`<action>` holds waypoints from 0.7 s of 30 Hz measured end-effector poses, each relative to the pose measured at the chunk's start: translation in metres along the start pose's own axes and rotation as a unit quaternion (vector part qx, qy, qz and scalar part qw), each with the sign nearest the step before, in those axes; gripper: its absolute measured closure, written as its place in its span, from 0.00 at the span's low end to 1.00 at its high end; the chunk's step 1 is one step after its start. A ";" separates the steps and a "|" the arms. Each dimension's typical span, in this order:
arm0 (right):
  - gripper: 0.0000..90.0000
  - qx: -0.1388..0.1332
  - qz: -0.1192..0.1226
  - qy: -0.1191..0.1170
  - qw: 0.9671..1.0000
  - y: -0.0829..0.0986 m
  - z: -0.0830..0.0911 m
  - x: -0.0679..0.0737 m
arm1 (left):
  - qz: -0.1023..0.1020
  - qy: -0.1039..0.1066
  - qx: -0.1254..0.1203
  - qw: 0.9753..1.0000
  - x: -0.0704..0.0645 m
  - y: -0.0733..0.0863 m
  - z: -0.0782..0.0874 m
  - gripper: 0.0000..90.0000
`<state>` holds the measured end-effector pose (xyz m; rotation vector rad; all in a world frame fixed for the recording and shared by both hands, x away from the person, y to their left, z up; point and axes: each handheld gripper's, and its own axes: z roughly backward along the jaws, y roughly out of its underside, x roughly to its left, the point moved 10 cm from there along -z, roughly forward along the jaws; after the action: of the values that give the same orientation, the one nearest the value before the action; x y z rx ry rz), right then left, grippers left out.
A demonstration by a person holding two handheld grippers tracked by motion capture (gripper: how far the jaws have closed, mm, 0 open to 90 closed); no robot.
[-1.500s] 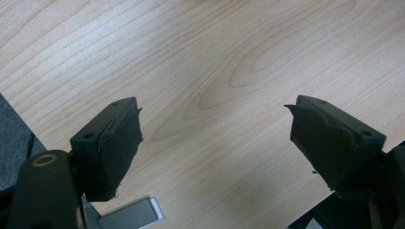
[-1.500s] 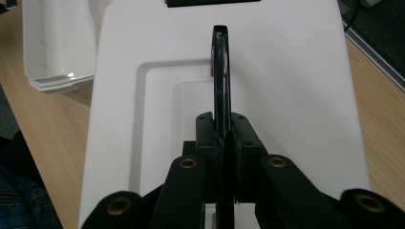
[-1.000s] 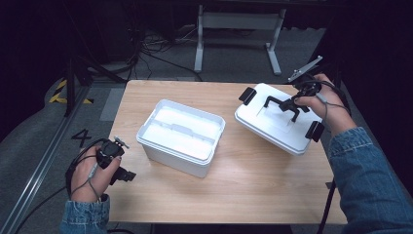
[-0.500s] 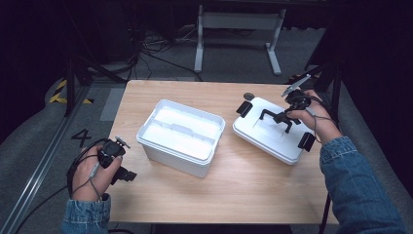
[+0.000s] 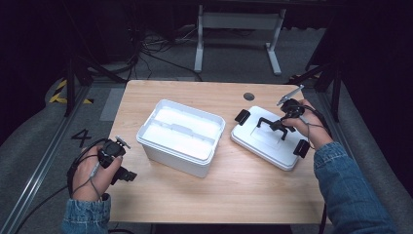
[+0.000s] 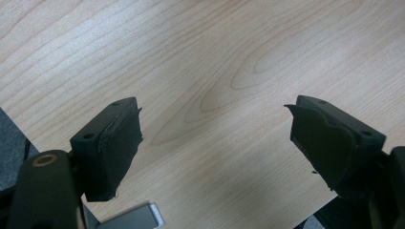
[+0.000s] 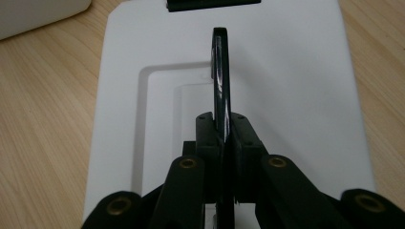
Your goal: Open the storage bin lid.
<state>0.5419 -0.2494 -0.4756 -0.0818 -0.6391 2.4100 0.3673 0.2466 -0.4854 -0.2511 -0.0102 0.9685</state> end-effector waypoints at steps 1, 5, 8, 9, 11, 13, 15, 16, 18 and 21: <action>0.94 0.002 -0.001 0.000 1.000 0.001 -0.001 0.000 | 0.000 0.000 0.000 1.000 0.000 0.000 0.000 0.21; 0.94 0.003 -0.005 -0.002 1.000 0.004 -0.006 -0.002 | 0.002 0.000 -0.005 1.000 0.000 0.000 0.000 0.21; 0.94 0.005 -0.008 -0.003 1.000 0.006 -0.009 -0.004 | 0.001 0.000 -0.005 1.000 0.000 0.000 0.000 0.21; 0.94 0.005 -0.010 -0.002 1.000 0.006 -0.010 -0.004 | -0.005 -0.003 -0.006 1.000 0.002 0.000 0.001 0.21; 0.94 0.009 -0.012 -0.002 1.000 0.008 -0.012 -0.005 | -0.001 0.000 -0.005 1.000 0.001 0.000 0.001 0.21; 0.93 0.010 -0.014 -0.001 1.000 0.009 -0.013 -0.006 | 0.001 0.001 -0.005 1.000 0.000 0.001 0.002 0.21; 0.91 0.008 -0.019 -0.001 1.000 0.010 -0.014 -0.007 | 0.001 0.001 -0.006 1.000 0.000 0.001 0.002 0.21; 0.88 0.005 -0.023 -0.001 1.000 0.010 -0.014 -0.007 | -0.002 0.001 -0.005 1.000 0.000 0.001 0.002 0.21; 0.78 -0.016 -0.034 0.000 0.999 0.006 -0.012 -0.007 | -0.001 0.002 -0.004 1.000 0.000 0.002 0.002 0.21; 0.72 -0.030 -0.036 0.005 0.999 0.002 -0.006 -0.007 | -0.001 0.001 -0.005 1.000 0.000 0.002 0.002 0.21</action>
<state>0.5478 -0.2527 -0.4830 -0.0942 -0.6981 2.3196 0.3656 0.2477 -0.4842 -0.2612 -0.0137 0.9670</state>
